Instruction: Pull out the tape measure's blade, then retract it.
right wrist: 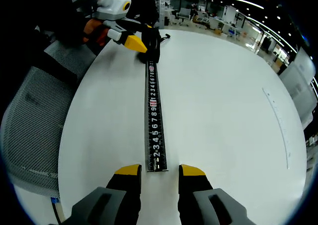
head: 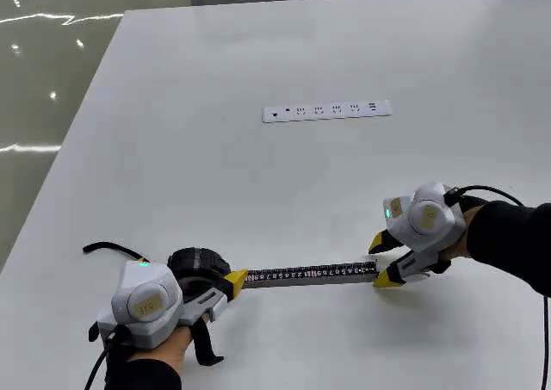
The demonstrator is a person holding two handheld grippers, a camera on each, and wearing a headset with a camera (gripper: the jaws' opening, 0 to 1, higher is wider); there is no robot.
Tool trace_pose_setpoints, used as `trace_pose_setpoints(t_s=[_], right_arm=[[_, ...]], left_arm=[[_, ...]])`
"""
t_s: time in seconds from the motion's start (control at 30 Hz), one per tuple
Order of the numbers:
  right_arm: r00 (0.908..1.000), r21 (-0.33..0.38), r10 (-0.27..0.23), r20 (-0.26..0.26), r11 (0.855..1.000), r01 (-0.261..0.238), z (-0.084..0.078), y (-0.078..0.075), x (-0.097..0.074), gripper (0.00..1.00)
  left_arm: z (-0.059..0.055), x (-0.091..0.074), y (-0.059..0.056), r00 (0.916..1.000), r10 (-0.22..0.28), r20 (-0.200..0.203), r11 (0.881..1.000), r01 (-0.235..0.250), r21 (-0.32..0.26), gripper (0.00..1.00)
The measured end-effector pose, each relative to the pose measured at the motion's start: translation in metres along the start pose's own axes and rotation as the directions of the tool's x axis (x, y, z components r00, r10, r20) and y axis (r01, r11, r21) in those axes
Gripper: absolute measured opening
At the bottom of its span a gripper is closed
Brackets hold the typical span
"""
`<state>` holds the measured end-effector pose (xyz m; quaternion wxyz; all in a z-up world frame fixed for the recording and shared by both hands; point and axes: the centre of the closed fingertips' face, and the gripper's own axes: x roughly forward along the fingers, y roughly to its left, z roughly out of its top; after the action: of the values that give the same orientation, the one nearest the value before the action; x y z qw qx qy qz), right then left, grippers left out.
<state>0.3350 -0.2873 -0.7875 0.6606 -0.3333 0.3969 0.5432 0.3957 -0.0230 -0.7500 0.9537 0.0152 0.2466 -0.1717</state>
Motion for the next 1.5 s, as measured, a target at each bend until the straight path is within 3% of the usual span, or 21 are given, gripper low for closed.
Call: trace_pose_setpoints(t_s=[0.47, 0.9, 1.17, 1.33, 1.5], right_arm=[[0.9993, -0.039, 0.015, -0.035, 0.999, -0.016, -0.0033, 0.0041, 0.0045, 0.14], [0.9991, -0.016, 0.005, -0.041, 1.000, -0.005, -0.0023, 0.0027, 0.0057, 0.11], [0.9991, 0.033, 0.006, -0.041, 0.999, -0.005, -0.0026, 0.0030, 0.0056, 0.10], [0.9988, 0.057, 0.008, -0.049, 0.998, -0.005, -0.0030, 0.0020, 0.0062, 0.10], [0.9986, 0.068, 0.006, -0.053, 0.998, -0.002, -0.0034, 0.0020, 0.0069, 0.10]], left_arm=[[0.0011, 0.0027, 0.0010, 1.0000, 0.000, -0.003, 1.000, 0.000, 0.007, 0.99], [-0.0002, 0.0049, 0.0005, 1.0000, 0.004, -0.007, 1.000, -0.004, 0.009, 0.99], [-0.0007, 0.0070, -0.0032, 0.9999, -0.003, -0.010, 1.000, 0.003, -0.012, 0.85], [0.0008, 0.0078, -0.0076, 0.9997, -0.021, -0.012, 1.000, 0.021, -0.009, 0.69], [0.0000, 0.0081, -0.0056, 0.9997, -0.011, -0.020, 1.000, 0.011, -0.012, 0.63]])
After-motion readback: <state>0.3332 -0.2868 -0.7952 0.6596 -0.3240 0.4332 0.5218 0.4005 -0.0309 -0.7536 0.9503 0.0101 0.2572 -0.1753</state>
